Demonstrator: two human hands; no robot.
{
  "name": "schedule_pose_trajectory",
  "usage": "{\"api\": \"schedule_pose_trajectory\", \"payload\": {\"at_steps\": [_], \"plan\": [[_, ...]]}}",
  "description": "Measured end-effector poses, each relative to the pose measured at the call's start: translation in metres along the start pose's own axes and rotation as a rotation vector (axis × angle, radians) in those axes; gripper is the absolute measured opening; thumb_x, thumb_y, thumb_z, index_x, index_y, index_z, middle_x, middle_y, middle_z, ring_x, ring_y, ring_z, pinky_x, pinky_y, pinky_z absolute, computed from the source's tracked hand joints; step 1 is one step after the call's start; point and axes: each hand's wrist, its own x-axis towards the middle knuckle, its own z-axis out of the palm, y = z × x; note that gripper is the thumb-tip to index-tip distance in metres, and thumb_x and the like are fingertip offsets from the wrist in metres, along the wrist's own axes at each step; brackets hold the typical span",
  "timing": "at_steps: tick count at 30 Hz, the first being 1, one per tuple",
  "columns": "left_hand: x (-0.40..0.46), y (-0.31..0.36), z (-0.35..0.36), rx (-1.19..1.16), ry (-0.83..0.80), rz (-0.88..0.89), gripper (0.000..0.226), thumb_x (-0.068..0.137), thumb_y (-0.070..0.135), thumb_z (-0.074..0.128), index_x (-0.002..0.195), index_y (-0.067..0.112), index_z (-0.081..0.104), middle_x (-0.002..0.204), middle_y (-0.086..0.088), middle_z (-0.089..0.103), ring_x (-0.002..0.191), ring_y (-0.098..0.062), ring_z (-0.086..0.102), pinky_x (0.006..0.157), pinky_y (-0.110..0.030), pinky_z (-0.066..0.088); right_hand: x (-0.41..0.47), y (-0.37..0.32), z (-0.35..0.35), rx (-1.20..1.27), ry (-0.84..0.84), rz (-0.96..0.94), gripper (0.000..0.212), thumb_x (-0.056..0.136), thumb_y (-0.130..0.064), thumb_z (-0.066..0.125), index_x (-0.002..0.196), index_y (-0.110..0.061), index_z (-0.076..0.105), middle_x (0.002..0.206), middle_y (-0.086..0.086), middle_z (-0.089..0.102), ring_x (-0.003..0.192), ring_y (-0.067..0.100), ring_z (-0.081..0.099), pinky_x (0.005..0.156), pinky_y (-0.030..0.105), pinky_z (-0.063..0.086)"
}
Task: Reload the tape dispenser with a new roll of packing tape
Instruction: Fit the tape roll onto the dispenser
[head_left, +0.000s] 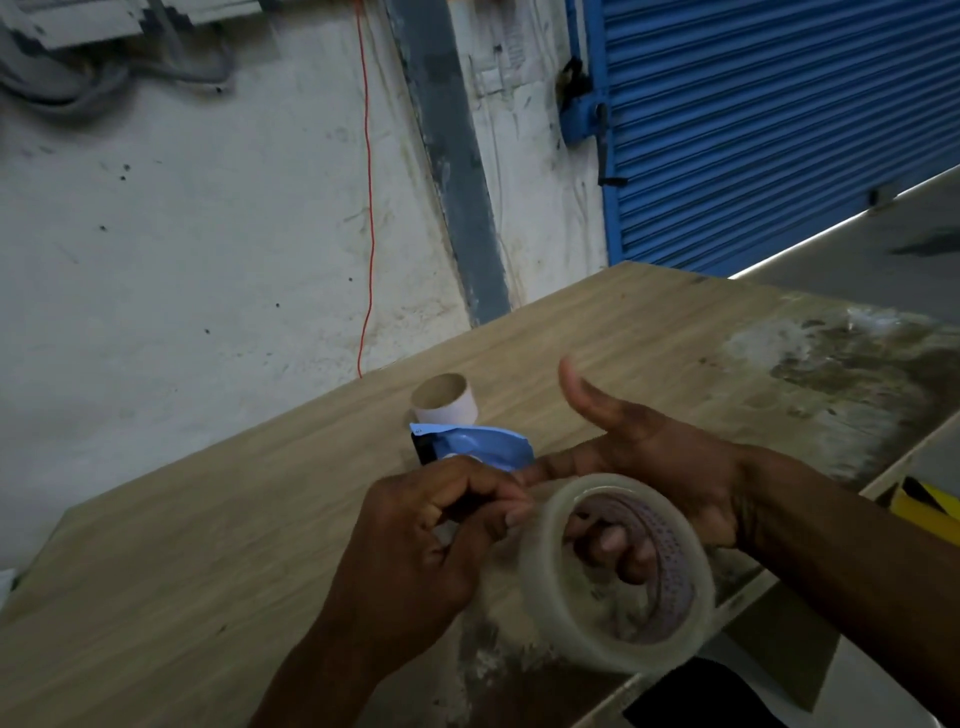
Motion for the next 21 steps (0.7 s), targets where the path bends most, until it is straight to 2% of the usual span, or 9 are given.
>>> {"api": "schedule_pose_trajectory", "payload": {"at_steps": [1,2,3,4,7,11,15,18,21], "plan": [[-0.003,-0.002,-0.002,0.063,0.031,-0.009,0.007,0.092,0.026,0.070,0.089,0.024,0.076,0.087,0.017,0.075,0.083,-0.006,0.073,0.074,-0.019,0.055,0.000,0.001,-0.002,-0.007,0.034,-0.066,0.097,0.082,-0.079,0.057,0.136,0.001,0.055,0.121,0.034,0.063,0.109,0.045,0.065,0.100,0.058,0.053],[-0.007,-0.004,-0.004,0.122,0.056,-0.009,0.010,0.092,0.028,0.066,0.088,0.026,0.075,0.087,0.018,0.074,0.082,-0.004,0.072,0.073,-0.018,0.055,-0.002,0.005,-0.001,-0.045,0.057,-0.135,0.090,0.082,-0.068,0.070,0.142,-0.004,0.052,0.138,0.038,0.053,0.127,0.051,0.051,0.112,0.069,0.034],[-0.010,-0.006,-0.007,0.184,0.072,0.004,0.012,0.093,0.029,0.063,0.088,0.027,0.074,0.087,0.019,0.073,0.082,-0.001,0.071,0.072,-0.018,0.054,-0.004,0.009,-0.002,-0.100,0.088,-0.190,0.081,0.080,-0.051,0.081,0.143,-0.008,0.053,0.143,0.037,0.049,0.131,0.051,0.046,0.115,0.070,0.026],[-0.013,-0.007,-0.009,0.249,0.073,0.025,0.014,0.094,0.029,0.061,0.088,0.027,0.074,0.088,0.019,0.072,0.083,0.001,0.070,0.073,-0.018,0.053,-0.006,0.014,-0.002,-0.126,0.095,-0.232,0.073,0.078,-0.030,0.088,0.141,-0.010,0.057,0.140,0.034,0.052,0.127,0.046,0.050,0.114,0.069,0.029],[-0.022,-0.008,-0.015,0.379,0.023,0.058,0.018,0.095,0.029,0.055,0.091,0.027,0.072,0.091,0.018,0.069,0.085,0.004,0.065,0.077,-0.012,0.048,-0.001,0.022,-0.001,-0.198,0.253,-0.236,0.057,0.072,0.006,0.084,0.124,-0.013,0.070,0.120,0.027,0.066,0.109,0.037,0.066,0.110,0.059,0.044],[-0.025,-0.015,-0.031,0.348,0.064,-0.056,0.016,0.096,0.032,0.055,0.090,0.032,0.070,0.091,0.022,0.070,0.082,0.003,0.069,0.071,-0.024,0.054,0.008,0.020,0.008,-0.270,0.374,-0.280,0.050,0.071,0.001,0.084,0.118,-0.010,0.072,0.109,0.023,0.072,0.105,0.038,0.068,0.108,0.059,0.046],[-0.020,-0.021,-0.034,0.279,0.239,-0.199,0.027,0.096,0.007,0.068,0.084,0.032,0.066,0.079,0.025,0.070,0.064,0.003,0.067,0.060,-0.005,0.046,0.011,0.010,0.014,-0.304,0.399,-0.285,0.032,0.087,-0.014,0.075,0.117,-0.003,0.072,0.112,0.032,0.070,0.100,0.039,0.068,0.098,0.057,0.050],[-0.017,-0.028,-0.029,0.142,0.297,-0.312,0.030,0.094,-0.001,0.066,0.081,0.026,0.066,0.070,0.020,0.071,0.057,0.002,0.065,0.057,-0.007,0.047,0.015,0.007,0.014,-0.333,0.409,-0.276,0.029,0.092,-0.016,0.069,0.118,-0.005,0.073,0.117,0.032,0.069,0.095,0.037,0.069,0.092,0.053,0.055],[-0.018,-0.034,-0.030,0.062,0.240,-0.318,0.027,0.093,-0.002,0.067,0.080,0.022,0.068,0.067,0.015,0.072,0.055,0.002,0.064,0.057,-0.009,0.048,0.016,0.004,0.005,-0.357,0.445,-0.255,0.033,0.087,-0.013,0.069,0.120,-0.011,0.074,0.123,0.029,0.068,0.104,0.042,0.065,0.100,0.062,0.048]]}}
